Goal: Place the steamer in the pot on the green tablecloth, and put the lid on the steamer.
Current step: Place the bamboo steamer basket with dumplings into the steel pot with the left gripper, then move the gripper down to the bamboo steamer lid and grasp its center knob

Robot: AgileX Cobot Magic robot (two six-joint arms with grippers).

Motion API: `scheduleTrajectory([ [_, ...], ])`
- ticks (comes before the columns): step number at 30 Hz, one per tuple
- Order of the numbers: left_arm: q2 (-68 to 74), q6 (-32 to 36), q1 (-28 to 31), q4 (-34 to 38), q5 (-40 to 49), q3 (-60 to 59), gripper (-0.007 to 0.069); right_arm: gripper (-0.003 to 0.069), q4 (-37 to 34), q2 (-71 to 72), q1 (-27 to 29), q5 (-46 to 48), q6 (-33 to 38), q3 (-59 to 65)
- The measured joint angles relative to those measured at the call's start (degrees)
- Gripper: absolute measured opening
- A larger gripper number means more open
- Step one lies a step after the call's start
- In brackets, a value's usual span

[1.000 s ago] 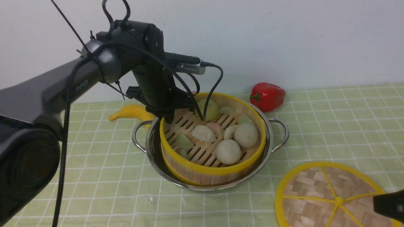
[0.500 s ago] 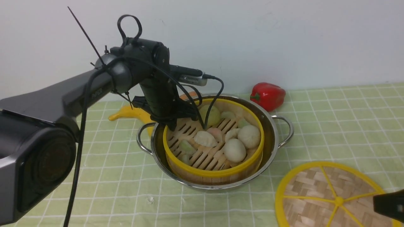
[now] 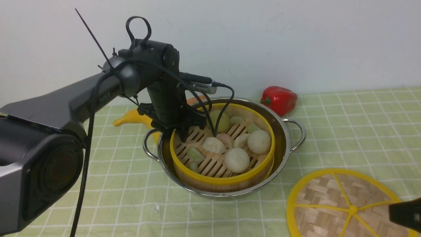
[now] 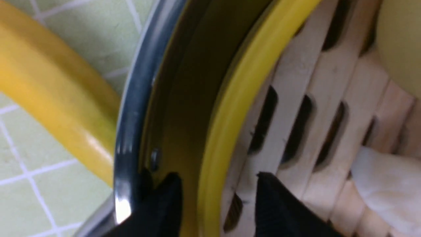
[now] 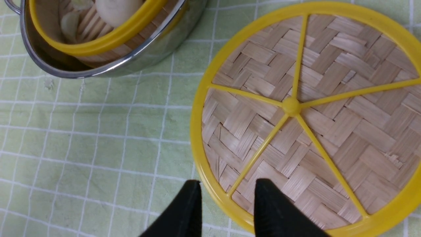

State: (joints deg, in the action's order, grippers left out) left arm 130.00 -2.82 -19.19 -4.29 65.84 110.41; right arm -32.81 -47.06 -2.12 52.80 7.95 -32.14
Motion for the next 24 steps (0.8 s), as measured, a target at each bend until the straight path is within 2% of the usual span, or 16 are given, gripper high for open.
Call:
scheduleTrajectory([
  [2,0.00,0.00,-0.06,-2.03,2.99,3.70,0.0402,0.0245,0.00,0.00,0.00,0.00,0.00,0.00],
  [5,-0.27,0.00,0.08,-5.84,3.43,8.80,0.0471,0.0245,0.00,0.00,0.00,-0.15,0.00,0.00],
  [8,-1.91,0.00,0.16,-6.16,3.54,12.46,0.0500,0.0245,-0.54,0.00,0.00,-0.84,0.00,0.00],
  [14,-11.89,2.41,0.10,0.03,3.71,17.44,0.0519,0.0245,-6.34,-0.45,0.00,-2.47,5.68,-2.49],
  [16,-15.69,3.84,0.10,0.83,3.71,17.44,0.0505,0.0245,-8.71,-1.35,0.00,-2.62,7.37,-4.30],
  [21,-25.93,5.00,0.10,1.85,3.71,17.44,0.0379,0.0245,-14.23,-6.51,-0.05,-1.14,11.10,-8.06],
  [24,-34.92,5.95,0.10,1.97,3.76,17.46,0.0198,0.0245,-15.74,-11.50,-2.27,1.02,14.02,-9.54],
])
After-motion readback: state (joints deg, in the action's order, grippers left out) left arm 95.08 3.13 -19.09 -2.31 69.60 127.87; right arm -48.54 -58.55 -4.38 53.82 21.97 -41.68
